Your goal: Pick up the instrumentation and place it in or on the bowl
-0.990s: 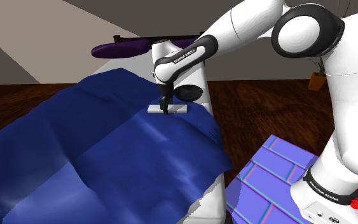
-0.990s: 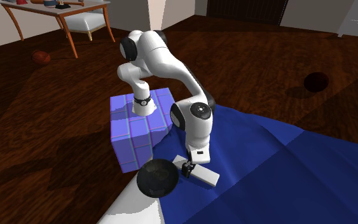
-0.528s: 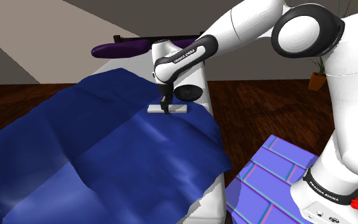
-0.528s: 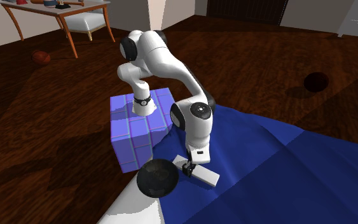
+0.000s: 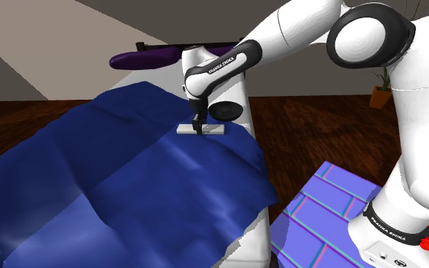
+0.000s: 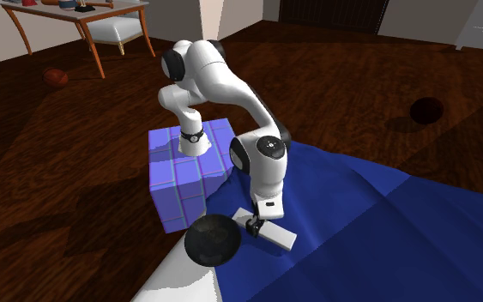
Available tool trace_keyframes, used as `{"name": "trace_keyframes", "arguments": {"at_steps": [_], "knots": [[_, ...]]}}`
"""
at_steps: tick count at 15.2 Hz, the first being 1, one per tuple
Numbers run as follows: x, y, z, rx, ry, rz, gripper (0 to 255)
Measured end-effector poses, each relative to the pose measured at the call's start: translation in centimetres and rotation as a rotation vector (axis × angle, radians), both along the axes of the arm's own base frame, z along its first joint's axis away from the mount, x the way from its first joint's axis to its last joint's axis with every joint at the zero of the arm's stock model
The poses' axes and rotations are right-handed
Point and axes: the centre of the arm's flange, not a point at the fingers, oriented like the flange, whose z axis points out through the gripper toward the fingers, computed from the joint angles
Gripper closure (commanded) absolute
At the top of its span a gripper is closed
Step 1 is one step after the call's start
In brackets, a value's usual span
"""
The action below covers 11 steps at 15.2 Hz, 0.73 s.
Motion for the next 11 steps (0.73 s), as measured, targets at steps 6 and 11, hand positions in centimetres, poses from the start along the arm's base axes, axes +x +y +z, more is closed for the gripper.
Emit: {"name": "trace_keyframes", "arguments": {"at_steps": [6, 11], "knots": [[0.0, 0.0, 3.0, 0.000, 0.000, 0.000, 255], [0.1, -0.1, 5.8, 0.000, 0.000, 0.000, 255]]}}
